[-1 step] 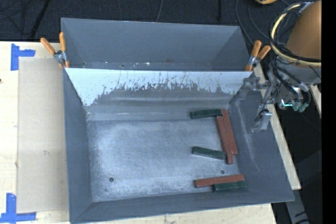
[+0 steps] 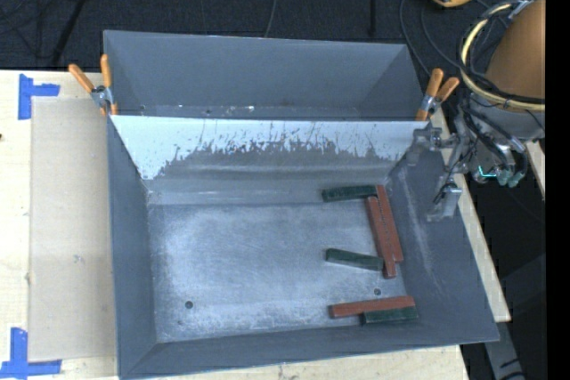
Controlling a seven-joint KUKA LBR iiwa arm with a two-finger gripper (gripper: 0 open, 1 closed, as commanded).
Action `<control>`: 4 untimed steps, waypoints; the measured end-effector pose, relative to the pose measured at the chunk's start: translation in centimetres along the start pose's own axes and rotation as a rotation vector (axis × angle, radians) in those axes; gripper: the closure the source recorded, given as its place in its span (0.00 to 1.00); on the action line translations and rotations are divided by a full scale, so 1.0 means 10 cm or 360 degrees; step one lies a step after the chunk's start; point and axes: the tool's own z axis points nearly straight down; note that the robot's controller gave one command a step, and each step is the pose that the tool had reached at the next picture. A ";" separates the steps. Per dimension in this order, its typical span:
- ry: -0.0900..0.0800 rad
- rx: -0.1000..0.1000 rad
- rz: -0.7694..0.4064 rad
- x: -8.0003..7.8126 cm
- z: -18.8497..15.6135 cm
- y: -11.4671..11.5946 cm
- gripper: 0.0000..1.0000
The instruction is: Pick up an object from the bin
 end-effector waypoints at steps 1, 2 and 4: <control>-0.0007 0.0003 -0.0096 0.17 0.44 0.40 0.00; -0.0008 -0.0005 -0.0101 0.14 1.02 0.35 0.00; 0.0003 -0.0005 -0.0104 0.48 1.70 0.37 1.00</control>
Offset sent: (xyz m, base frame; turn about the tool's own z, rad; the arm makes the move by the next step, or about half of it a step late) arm -0.0105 0.0001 -0.1490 -0.0241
